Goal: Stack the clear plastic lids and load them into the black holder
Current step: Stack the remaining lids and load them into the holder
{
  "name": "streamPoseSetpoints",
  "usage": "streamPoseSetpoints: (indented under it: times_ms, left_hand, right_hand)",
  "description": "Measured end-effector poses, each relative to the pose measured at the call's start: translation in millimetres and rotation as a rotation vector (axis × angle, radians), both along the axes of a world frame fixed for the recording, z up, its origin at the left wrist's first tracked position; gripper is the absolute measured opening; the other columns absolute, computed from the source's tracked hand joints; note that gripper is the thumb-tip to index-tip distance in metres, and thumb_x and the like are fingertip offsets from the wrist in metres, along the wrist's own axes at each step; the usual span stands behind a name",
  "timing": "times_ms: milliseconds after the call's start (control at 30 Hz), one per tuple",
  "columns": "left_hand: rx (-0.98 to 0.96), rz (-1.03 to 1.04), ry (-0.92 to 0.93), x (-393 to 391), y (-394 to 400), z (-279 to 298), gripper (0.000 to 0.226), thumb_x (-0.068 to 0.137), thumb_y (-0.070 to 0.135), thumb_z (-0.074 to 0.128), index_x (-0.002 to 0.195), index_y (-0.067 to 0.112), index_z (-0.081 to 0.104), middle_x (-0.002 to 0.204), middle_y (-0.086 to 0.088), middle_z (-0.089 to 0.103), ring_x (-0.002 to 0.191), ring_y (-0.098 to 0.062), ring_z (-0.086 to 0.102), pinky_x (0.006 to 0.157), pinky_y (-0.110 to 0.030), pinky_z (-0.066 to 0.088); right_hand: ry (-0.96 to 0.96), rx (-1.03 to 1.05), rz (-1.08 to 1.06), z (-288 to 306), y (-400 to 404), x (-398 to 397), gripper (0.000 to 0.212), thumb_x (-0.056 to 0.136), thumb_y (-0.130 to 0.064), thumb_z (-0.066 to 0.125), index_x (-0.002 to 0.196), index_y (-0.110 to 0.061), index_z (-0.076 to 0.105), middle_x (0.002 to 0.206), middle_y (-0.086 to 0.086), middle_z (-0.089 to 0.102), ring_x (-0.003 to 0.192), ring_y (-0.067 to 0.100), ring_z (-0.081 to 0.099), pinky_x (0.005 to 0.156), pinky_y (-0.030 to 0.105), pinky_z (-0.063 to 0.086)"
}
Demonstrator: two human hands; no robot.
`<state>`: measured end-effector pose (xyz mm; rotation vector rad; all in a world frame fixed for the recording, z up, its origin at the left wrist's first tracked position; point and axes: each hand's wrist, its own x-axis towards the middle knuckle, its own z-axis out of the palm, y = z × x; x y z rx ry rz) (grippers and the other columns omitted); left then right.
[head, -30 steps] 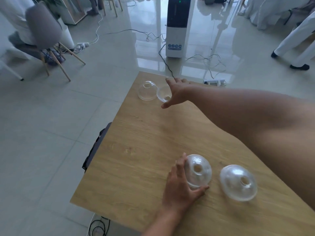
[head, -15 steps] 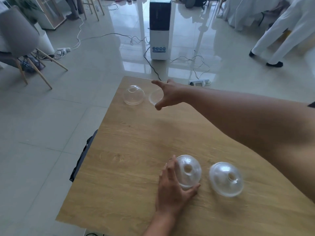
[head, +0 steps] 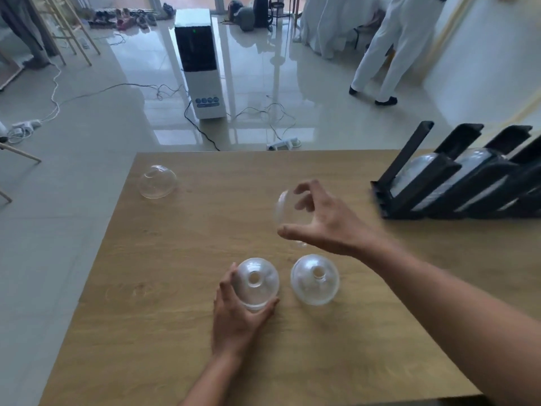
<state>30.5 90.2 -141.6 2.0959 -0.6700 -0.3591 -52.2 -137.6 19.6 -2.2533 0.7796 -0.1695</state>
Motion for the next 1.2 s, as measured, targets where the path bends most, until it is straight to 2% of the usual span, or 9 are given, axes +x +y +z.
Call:
streamPoseSetpoints:
  times_ms: [67,233,400,567,767,867,1000,1067,1200]
  left_hand:
    - [-0.005,0.0,0.013,-0.4,-1.0,0.6,0.112,0.053,0.056,0.094,0.144,0.034,0.032,0.139,0.007,0.052,0.124,-0.02,0.055,0.101,-0.042,0.049]
    - [0.002,-0.023,0.023,-0.2,-1.9,3.4,0.111,0.053,0.049,0.095,0.142,0.031,0.032,0.136,0.006,0.051,0.123,-0.021,0.055,0.099,-0.035,0.046]
    - [0.044,-0.046,-0.009,-1.3,-4.2,6.6,0.111,0.055,0.051,0.093,0.145,0.028,0.031,0.138,-0.001,0.051,0.122,-0.022,0.053,0.1,-0.041,0.047]
    - [0.062,-0.056,0.0,-1.1,-4.5,10.0,0.11,0.055,0.057,0.089,0.144,0.033,0.03,0.138,0.002,0.049,0.123,-0.019,0.052,0.097,-0.034,0.045]
    - [0.072,-0.066,-0.001,0.5,-3.4,10.0,0.11,0.055,0.056,0.09,0.144,0.031,0.029,0.132,0.009,0.046,0.12,-0.017,0.053,0.092,-0.029,0.042]
    - [0.066,-0.062,0.0,1.2,-2.9,9.7,0.11,0.055,0.053,0.092,0.144,0.03,0.03,0.134,0.005,0.049,0.12,-0.019,0.054,0.094,-0.03,0.044]
    - [0.084,-0.071,-0.001,2.2,-2.2,11.0,0.112,0.056,0.056,0.091,0.145,0.03,0.029,0.138,-0.001,0.051,0.122,-0.021,0.054,0.096,-0.039,0.05]
    - [0.082,-0.077,-0.006,1.9,-1.2,12.2,0.112,0.056,0.055,0.091,0.146,0.029,0.029,0.139,-0.001,0.051,0.123,-0.021,0.054,0.096,-0.039,0.05]
    - [0.087,-0.092,0.021,3.3,-2.3,15.3,0.116,0.056,0.052,0.094,0.148,0.025,0.028,0.142,-0.001,0.049,0.127,-0.019,0.052,0.1,-0.035,0.047]
  right_hand:
    - [-0.119,0.041,-0.128,-16.0,11.5,-26.6,0.083,0.063,-0.075,0.072,0.13,-0.037,0.041,0.115,-0.014,0.062,0.108,0.009,0.058,0.097,0.044,0.049]
    - [-0.457,0.24,-0.32,-56.0,44.8,-69.4,0.094,0.065,-0.055,0.085,0.145,-0.049,0.036,0.125,-0.01,0.06,0.113,0.008,0.058,0.091,0.029,0.05]
    - [-0.643,0.162,-0.362,-99.9,63.4,-88.8,0.095,0.061,-0.038,0.096,0.138,-0.02,0.044,0.137,-0.008,0.055,0.127,0.019,0.058,0.101,0.028,0.05]
    - [-0.602,0.162,-0.376,-129.4,70.3,-96.8,0.096,0.062,-0.044,0.098,0.133,-0.019,0.038,0.149,-0.009,0.048,0.136,0.015,0.053,0.104,0.022,0.048]
    - [-0.48,0.078,-0.374,-145.6,75.5,-97.7,0.093,0.061,-0.056,0.095,0.13,-0.024,0.041,0.152,-0.011,0.051,0.136,0.014,0.054,0.102,0.056,0.049]
    - [-0.407,0.118,-0.34,-146.7,72.8,-99.1,0.094,0.063,-0.059,0.093,0.133,-0.029,0.037,0.156,-0.013,0.046,0.137,0.01,0.053,0.101,0.052,0.053]
    - [-0.261,0.102,-0.244,-144.4,64.6,-102.3,0.107,0.069,-0.07,0.084,0.153,-0.041,0.023,0.155,-0.018,0.042,0.133,-0.001,0.051,0.102,0.029,0.053]
    - [-0.189,0.064,-0.188,-147.0,62.1,-102.9,0.115,0.074,-0.075,0.076,0.162,-0.032,0.017,0.158,-0.017,0.035,0.14,0.002,0.044,0.109,0.028,0.046]
    - [-0.135,0.022,-0.143,-152.2,63.7,-102.1,0.117,0.08,-0.074,0.069,0.164,-0.011,0.016,0.166,0.001,0.03,0.151,0.017,0.034,0.117,0.045,0.041]
